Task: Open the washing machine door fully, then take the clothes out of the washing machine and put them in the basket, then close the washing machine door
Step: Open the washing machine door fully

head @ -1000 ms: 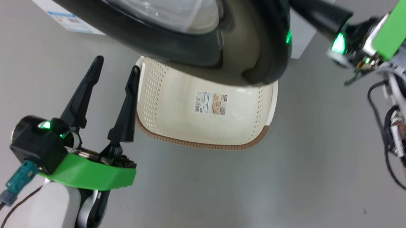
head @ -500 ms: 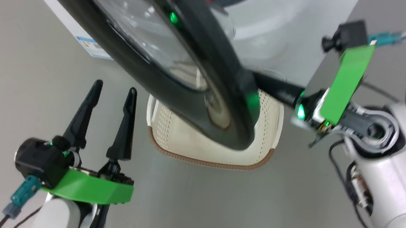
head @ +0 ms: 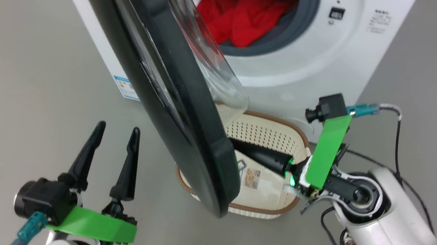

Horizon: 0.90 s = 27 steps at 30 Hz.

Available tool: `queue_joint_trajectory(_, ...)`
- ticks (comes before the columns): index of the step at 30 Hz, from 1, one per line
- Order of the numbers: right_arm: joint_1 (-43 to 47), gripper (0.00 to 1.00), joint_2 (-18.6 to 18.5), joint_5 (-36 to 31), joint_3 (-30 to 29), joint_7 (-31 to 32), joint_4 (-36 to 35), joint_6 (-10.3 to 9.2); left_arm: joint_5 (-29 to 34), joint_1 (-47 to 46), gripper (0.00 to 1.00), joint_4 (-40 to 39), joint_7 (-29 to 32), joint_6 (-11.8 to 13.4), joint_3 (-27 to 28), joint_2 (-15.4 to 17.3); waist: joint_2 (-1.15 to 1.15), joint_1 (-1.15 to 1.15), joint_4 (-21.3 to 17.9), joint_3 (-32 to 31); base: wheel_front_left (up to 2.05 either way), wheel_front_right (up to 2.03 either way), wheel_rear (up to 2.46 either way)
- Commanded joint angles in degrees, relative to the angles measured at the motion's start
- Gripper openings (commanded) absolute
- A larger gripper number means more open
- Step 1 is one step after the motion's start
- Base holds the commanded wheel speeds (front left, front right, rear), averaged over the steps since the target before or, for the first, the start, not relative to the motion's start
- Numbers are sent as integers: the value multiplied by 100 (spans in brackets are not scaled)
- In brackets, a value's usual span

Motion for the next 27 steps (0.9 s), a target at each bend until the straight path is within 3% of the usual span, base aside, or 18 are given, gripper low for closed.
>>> queue_joint_trajectory(1, 127, 0, 213, 67, 140, -19, -143, 44, 81, 72, 100, -84, -28, -19, 208, 139, 0, 0, 304, -370, 0, 0, 0)
queue_joint_trajectory(15, 512, 0, 332, -45, 352, -146, -57, 44, 116, 312, 100, 111, -28, -92, 63, 139, 0, 0, 1078, -888, 0, 0, 0)
queue_joint_trajectory(27, 313, 0, 360, -105, 659, -88, 103, 44, 60, 487, 100, 82, -28, -62, 197, 139, 0, 0, 1187, -866, 0, 0, 0)
